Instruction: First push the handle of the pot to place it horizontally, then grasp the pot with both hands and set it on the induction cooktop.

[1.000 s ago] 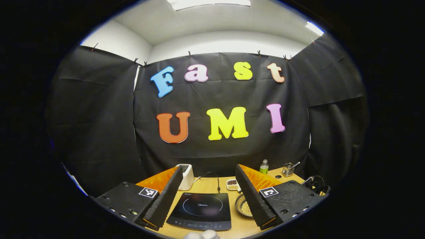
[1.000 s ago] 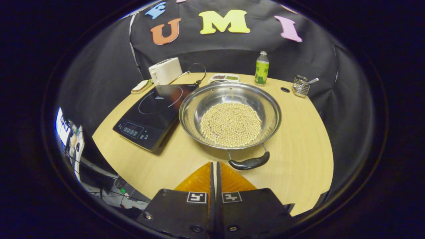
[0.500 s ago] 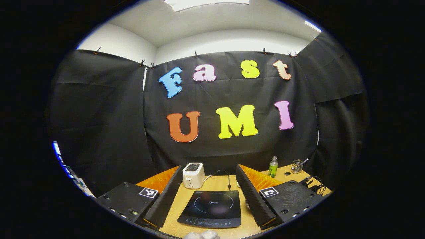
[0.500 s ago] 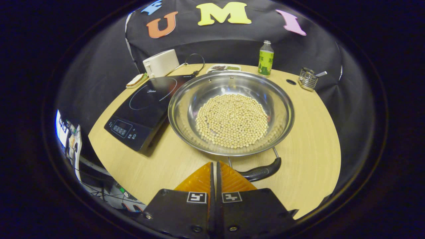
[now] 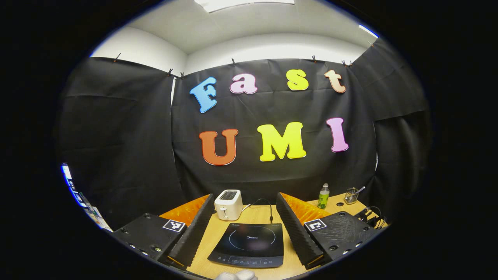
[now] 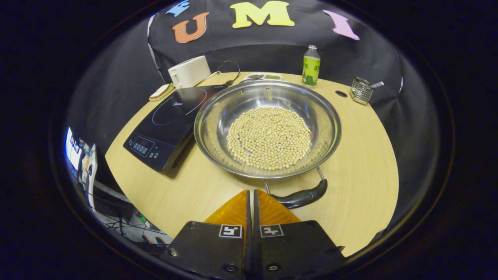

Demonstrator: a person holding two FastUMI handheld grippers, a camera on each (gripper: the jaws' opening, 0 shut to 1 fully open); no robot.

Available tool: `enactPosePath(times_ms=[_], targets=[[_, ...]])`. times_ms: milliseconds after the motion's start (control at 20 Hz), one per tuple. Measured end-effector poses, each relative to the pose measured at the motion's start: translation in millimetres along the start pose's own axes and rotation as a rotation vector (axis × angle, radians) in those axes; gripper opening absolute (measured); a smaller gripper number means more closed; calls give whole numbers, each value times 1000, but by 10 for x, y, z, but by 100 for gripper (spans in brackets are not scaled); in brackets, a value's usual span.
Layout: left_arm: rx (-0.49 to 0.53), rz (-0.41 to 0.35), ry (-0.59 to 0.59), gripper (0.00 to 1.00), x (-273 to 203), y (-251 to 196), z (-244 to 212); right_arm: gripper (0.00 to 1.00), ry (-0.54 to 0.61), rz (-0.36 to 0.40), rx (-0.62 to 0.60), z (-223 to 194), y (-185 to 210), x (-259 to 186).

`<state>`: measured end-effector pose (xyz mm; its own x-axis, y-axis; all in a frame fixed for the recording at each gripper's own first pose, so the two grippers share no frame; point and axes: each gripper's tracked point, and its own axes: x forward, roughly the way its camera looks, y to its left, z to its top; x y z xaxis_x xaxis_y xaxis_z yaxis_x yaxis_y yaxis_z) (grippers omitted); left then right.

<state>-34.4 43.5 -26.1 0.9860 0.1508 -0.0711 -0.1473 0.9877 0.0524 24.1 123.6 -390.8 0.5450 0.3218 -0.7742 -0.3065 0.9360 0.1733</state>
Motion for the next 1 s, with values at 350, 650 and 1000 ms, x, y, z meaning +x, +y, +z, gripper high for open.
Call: enactPosePath(times_ms=[350,650,1000], targets=[[-5,-9,5,95,44,-118,-30,0,6,-14,14,-2,-200,-24],[-20,13,20,95,85,-171,-51,0,8,-18,-2,9,-390,-43],[-13,36,26,95,91,-369,-33,0,18,-11,-27,46,-640,-62]])
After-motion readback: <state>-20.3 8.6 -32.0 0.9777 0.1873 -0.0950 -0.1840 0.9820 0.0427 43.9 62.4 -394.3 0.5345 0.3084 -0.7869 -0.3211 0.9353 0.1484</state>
